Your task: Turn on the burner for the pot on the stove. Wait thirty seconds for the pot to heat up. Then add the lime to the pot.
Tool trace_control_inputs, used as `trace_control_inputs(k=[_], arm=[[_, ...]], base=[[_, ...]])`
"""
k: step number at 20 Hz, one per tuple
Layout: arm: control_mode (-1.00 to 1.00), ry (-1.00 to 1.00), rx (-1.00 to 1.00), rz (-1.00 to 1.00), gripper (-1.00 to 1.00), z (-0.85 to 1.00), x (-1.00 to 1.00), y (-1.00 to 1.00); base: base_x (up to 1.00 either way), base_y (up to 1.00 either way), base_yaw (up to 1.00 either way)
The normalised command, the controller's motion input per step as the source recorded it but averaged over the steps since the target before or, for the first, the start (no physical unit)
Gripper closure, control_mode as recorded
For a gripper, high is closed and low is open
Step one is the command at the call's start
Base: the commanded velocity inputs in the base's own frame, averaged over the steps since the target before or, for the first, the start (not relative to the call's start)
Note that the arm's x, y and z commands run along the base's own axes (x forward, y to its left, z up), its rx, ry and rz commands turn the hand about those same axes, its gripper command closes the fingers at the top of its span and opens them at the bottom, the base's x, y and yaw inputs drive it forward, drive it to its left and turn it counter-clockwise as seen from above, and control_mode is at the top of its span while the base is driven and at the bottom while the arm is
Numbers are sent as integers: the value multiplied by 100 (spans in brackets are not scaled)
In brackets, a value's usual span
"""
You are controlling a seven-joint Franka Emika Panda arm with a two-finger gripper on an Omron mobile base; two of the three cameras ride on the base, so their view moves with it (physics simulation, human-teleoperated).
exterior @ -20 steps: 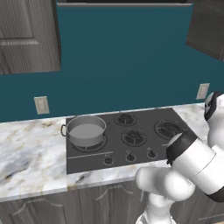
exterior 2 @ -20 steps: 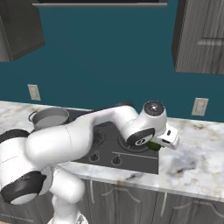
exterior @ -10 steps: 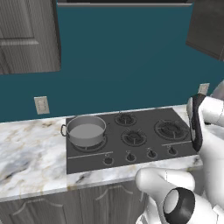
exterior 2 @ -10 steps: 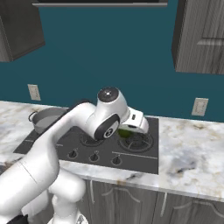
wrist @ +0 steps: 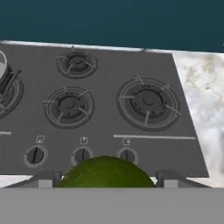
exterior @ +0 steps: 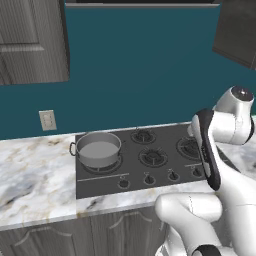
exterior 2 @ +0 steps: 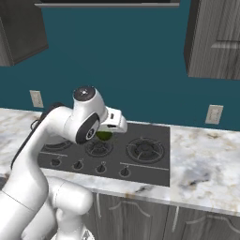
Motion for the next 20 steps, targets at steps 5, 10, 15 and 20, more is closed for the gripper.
trace_control_inputs(k=[5,10,15,20], arm=[[-100,5,5,27,100,0,20,100],[-100,13,4,30,100,17,14,100],[-100,13,0,29,100,11,3,100],[-100,13,0,32,100,0,4,94]], base=[[0,0,0],[0,0,0],[0,0,0],[0,0,0]])
